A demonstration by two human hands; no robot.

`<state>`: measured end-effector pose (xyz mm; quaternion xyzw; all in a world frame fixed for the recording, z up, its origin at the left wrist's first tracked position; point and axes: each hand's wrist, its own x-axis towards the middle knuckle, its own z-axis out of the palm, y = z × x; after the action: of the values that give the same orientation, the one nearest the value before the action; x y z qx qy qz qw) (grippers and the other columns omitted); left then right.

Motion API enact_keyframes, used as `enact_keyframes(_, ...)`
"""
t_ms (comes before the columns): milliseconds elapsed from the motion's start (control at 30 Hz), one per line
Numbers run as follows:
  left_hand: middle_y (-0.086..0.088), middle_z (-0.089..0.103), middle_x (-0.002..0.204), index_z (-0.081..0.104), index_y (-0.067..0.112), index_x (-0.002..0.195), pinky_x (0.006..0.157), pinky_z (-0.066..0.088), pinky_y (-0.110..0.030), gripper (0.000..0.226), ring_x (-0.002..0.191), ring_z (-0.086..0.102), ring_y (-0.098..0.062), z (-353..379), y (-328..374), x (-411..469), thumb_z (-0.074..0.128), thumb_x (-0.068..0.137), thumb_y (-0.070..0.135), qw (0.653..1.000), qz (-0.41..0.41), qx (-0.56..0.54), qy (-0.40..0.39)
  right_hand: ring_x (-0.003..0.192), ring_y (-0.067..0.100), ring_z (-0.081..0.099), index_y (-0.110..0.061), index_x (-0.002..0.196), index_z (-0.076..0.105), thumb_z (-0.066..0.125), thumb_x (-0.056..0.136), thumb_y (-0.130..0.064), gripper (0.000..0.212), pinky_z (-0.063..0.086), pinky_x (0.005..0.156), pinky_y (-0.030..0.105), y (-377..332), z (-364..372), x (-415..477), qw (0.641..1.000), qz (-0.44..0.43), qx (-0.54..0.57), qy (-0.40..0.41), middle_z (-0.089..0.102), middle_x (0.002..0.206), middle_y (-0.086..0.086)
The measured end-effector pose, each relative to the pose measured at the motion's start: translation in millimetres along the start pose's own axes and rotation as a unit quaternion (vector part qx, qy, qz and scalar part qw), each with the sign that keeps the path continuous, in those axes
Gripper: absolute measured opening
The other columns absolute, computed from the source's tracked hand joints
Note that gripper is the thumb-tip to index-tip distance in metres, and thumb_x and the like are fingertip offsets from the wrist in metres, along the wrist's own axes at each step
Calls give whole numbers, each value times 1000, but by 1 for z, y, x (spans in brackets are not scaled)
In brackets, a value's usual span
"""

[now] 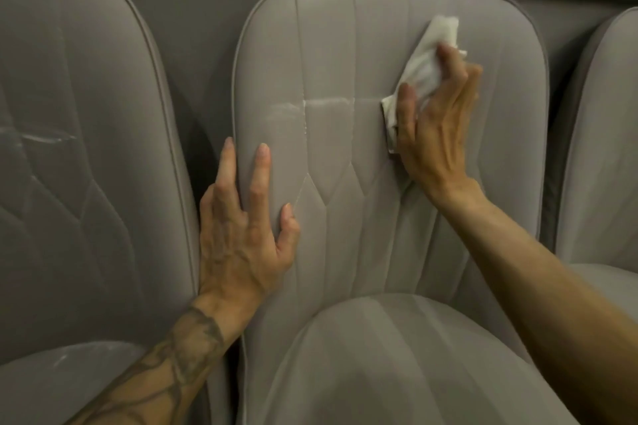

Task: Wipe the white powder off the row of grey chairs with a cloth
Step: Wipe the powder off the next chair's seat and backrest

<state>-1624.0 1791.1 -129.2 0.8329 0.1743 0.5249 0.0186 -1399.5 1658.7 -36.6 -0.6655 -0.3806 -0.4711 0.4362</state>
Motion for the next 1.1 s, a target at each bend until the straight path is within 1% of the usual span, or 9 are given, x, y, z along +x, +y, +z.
enact_keyframes(100, -31, 27, 162, 28, 10, 161, 107, 38, -48, 73, 134, 43, -44, 0, 1, -1, 53, 97, 34, 1000, 0, 3, -1, 106, 31, 48, -2, 132, 38, 53, 101, -30, 44, 44, 93, 47, 0, 6, -8, 1000, 11, 25, 14, 41, 114, 15)
enact_keyframes(167, -30, 26, 163, 26, 11, 162, 109, 37, -49, 74, 135, 42, -45, 0, 1, -1, 53, 97, 34, 1000, -2, 4, -4, 106, 36, 47, 5, 130, 42, 56, 100, -26, 45, 43, 94, 48, 0, 5, -40, 999, -31, 19, -40, 42, 115, 19)
enact_keyframes(300, -30, 25, 163, 25, 12, 162, 109, 38, -50, 75, 134, 44, -47, -2, 2, -1, 53, 96, 34, 1000, -2, 0, -6, 109, 35, 46, -8, 127, 38, 57, 99, -31, 41, 44, 92, 51, 6, -6, -46, 984, -138, -29, -110, 41, 120, 17)
enact_keyframes(500, -31, 26, 163, 27, 10, 162, 108, 38, -49, 74, 133, 44, -47, -1, 1, -1, 53, 96, 34, 1000, -4, 3, -8, 107, 34, 49, -11, 122, 38, 55, 101, -31, 34, 45, 92, 48, -12, 13, 3, 998, -60, 4, -13, 46, 116, 22)
enact_keyframes(733, -30, 25, 164, 26, 12, 162, 108, 39, -51, 76, 135, 43, -45, -1, 1, -1, 54, 96, 34, 1000, -6, 8, -11, 110, 35, 48, -9, 125, 39, 60, 100, -30, 39, 46, 95, 49, 4, 2, -62, 988, -119, -13, -99, 40, 121, 12)
enact_keyframes(800, -29, 25, 164, 26, 12, 162, 108, 39, -51, 75, 135, 43, -46, 0, 0, -1, 54, 96, 34, 1000, -5, 7, -10, 107, 33, 47, -10, 123, 39, 59, 100, -30, 36, 46, 94, 46, 1, 5, -31, 990, -124, -9, -66, 42, 117, 16)
enact_keyframes(967, -30, 26, 163, 26, 11, 162, 108, 39, -49, 74, 136, 42, -44, 0, 1, -1, 53, 97, 33, 1000, -3, 6, -4, 105, 34, 51, 3, 120, 53, 57, 101, -32, 40, 44, 93, 49, -11, 15, 21, 999, 2, -9, 54, 49, 113, 23)
enact_keyframes(1033, -30, 25, 163, 25, 12, 162, 109, 39, -50, 74, 136, 42, -44, 0, 0, 0, 52, 97, 34, 1000, -4, 8, -3, 109, 38, 49, 5, 123, 51, 56, 101, -30, 42, 43, 96, 52, -10, 17, -14, 1000, -20, -15, 9, 47, 118, 25)
enact_keyframes(1100, -30, 25, 163, 25, 12, 162, 109, 38, -50, 74, 137, 41, -45, 1, 0, 0, 53, 97, 34, 1000, -3, 6, -7, 111, 36, 46, 0, 128, 45, 56, 101, -30, 42, 43, 97, 50, -4, 7, -52, 991, -109, -28, -74, 41, 123, 19)
